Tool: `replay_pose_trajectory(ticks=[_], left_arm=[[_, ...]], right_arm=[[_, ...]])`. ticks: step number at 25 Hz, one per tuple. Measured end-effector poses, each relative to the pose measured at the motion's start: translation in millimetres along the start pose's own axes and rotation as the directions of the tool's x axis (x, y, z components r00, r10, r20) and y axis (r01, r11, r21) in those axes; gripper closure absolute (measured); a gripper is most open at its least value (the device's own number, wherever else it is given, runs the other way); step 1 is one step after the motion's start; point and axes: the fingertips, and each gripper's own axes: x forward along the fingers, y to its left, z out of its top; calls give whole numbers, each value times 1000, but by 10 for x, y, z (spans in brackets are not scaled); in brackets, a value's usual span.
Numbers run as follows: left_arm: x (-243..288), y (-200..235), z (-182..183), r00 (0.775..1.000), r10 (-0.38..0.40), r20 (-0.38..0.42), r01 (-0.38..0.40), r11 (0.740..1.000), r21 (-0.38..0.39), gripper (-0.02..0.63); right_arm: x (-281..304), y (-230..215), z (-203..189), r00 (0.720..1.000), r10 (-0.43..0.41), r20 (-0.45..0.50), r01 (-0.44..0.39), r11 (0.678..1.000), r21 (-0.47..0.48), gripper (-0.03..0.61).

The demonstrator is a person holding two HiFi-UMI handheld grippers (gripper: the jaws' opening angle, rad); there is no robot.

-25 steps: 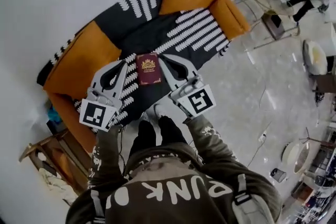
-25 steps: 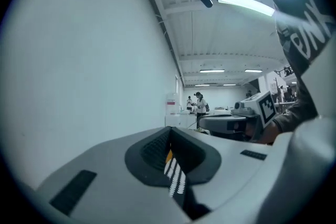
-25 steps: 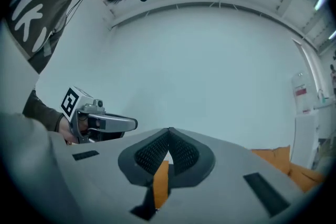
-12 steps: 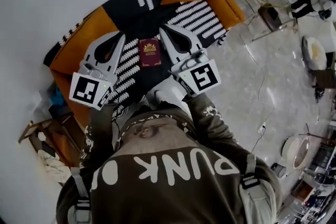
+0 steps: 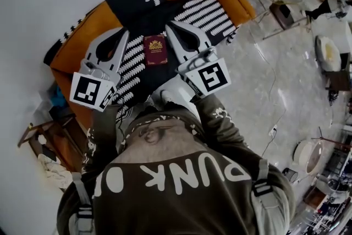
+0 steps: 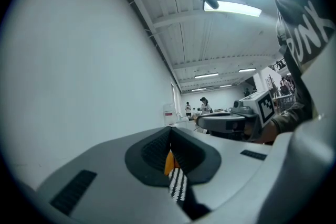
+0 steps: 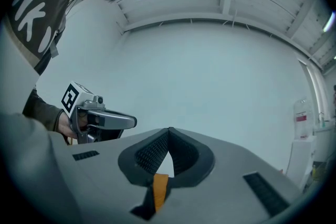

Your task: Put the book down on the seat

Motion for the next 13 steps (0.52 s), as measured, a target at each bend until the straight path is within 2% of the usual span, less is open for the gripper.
replay_pose_trajectory(ticks=[13], left_arm=[[7, 94, 81, 999, 31, 17, -31, 1000, 6, 609]], right_arm=[[66, -11, 84, 1000, 12, 16, -12, 1000, -6, 569]])
